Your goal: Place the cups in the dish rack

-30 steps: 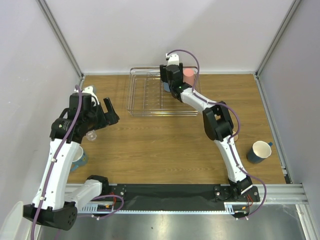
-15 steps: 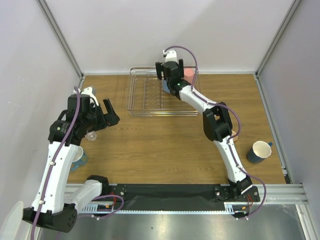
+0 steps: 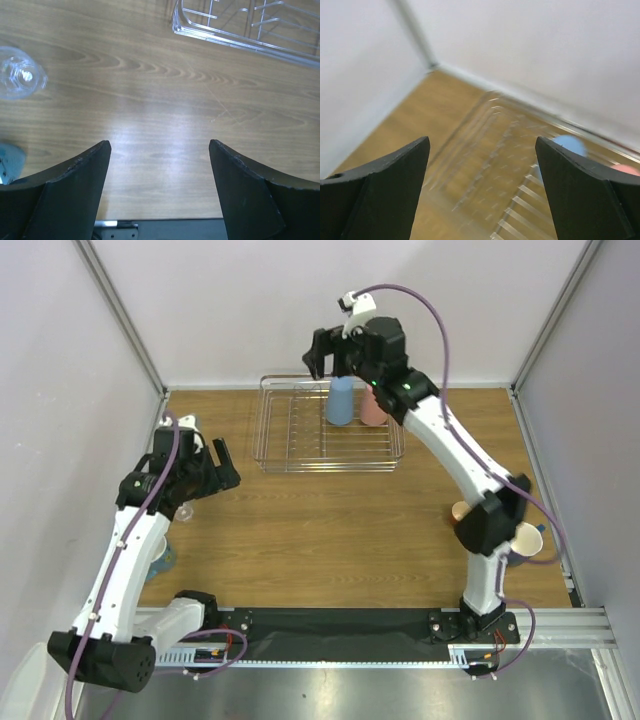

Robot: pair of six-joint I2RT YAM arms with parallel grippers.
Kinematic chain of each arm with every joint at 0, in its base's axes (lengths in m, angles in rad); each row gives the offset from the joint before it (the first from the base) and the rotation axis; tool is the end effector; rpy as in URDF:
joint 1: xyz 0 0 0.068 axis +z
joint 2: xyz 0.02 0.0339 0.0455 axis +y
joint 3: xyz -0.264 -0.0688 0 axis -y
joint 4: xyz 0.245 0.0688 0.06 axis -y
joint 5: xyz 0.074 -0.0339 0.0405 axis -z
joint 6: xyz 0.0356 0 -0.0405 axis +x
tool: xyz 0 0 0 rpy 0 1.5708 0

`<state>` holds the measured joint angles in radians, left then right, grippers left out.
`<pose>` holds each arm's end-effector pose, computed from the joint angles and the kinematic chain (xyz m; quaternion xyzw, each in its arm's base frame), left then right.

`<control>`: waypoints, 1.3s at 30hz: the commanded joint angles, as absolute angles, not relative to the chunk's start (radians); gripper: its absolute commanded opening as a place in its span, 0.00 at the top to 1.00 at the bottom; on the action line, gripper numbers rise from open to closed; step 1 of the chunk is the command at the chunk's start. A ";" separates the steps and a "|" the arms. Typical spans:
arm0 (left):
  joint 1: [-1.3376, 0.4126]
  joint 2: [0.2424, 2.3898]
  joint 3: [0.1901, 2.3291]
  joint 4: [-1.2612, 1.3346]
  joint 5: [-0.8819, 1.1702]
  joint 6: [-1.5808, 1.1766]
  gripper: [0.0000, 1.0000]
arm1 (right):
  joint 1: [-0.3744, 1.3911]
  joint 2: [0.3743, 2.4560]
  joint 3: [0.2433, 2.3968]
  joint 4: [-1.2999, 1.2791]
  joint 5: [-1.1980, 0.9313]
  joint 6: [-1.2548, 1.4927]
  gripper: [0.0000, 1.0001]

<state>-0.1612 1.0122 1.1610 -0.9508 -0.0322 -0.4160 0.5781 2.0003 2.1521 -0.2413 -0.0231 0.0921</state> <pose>0.1874 -0.0293 0.3543 -0.1238 0.9186 -0.0924 0.3637 0.3950 0.2587 0.4401 -0.1851 0.7144 0.2299 0.6344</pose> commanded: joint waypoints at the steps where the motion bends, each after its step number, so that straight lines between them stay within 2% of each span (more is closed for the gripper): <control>1: -0.158 1.040 1.164 -0.850 -0.049 -0.377 0.15 | 0.620 1.826 1.984 -0.359 -0.302 0.147 0.07; 6: -0.156 1.135 1.166 -0.813 -0.074 -0.359 0.11 | 0.650 1.614 1.758 -0.471 -0.343 0.164 0.04; 9: -0.147 1.221 1.206 -0.847 -0.149 -0.360 0.11 | 0.649 1.597 1.712 -0.576 -0.321 0.181 0.02; 15: -0.115 1.327 1.273 -0.942 -0.230 -0.367 0.14 | 0.631 1.628 1.707 -0.773 -0.132 0.248 0.03; 23: -0.104 1.309 1.295 -0.914 -0.242 -0.416 0.16 | 0.446 1.554 1.568 -0.767 -0.290 0.330 0.07; 25: -0.104 1.286 1.264 -0.875 -0.226 -0.414 0.14 | 0.439 1.539 1.549 -0.775 -0.267 0.336 0.07; 29: -0.103 1.270 1.259 -0.848 -0.213 -0.379 0.05 | 0.448 1.517 1.519 -0.762 -0.293 0.348 0.06; 31: -0.100 1.314 1.275 -0.873 -0.193 -0.351 0.05 | 0.454 1.519 1.522 -0.756 -0.302 0.347 0.05; 33: -0.091 1.401 1.307 -0.943 -0.186 -0.334 0.09 | 0.463 1.529 1.545 -0.758 -0.301 0.336 0.06; 35: -0.091 1.442 1.322 -0.991 -0.237 -0.333 0.19 | 0.465 1.535 1.562 -0.767 -0.295 0.321 0.05; 39: -0.091 1.454 1.324 -1.011 -0.328 -0.365 0.23 | 0.472 1.531 1.565 -0.776 -0.288 0.313 0.05</control>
